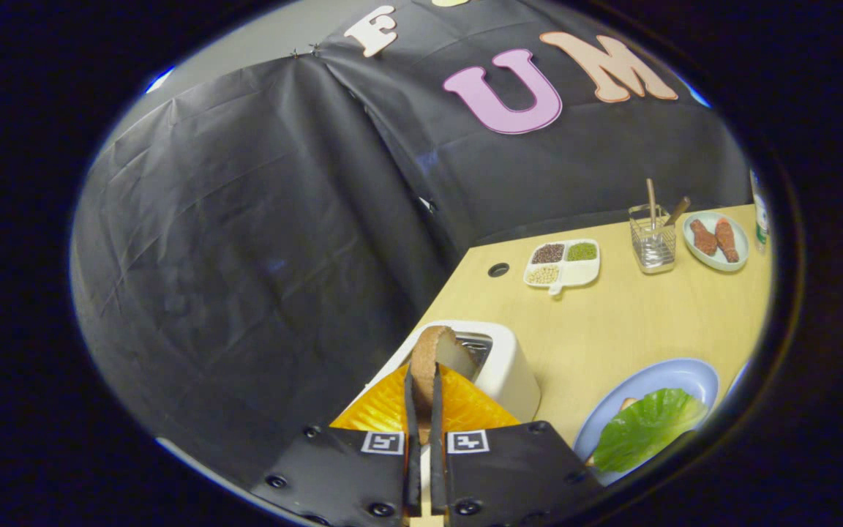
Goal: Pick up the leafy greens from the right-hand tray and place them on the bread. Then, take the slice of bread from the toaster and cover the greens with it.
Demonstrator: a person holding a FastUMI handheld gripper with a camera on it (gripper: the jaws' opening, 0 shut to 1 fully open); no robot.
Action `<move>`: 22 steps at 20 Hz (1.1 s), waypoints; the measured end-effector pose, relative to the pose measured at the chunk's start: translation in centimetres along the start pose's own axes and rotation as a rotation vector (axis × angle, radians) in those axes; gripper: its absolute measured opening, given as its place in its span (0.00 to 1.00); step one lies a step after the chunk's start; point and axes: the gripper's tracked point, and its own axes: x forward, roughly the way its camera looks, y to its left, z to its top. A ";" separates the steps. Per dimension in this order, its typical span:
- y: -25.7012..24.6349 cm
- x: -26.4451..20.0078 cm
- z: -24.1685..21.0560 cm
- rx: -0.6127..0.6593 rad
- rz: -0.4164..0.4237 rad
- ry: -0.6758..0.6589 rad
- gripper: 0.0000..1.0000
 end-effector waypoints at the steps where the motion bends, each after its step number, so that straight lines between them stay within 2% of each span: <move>1: 0.6 -0.6 0.3 -0.010 0.013 -0.017 0.08; 8: 3.7 -7.0 6.4 0.006 0.131 -0.179 0.07; 13: 1.3 -12.4 9.1 0.016 0.120 -0.271 0.07; 17: -3.3 -15.5 8.8 0.085 0.110 -0.295 0.07; 22: -11.0 -17.0 6.1 0.179 0.042 -0.336 0.08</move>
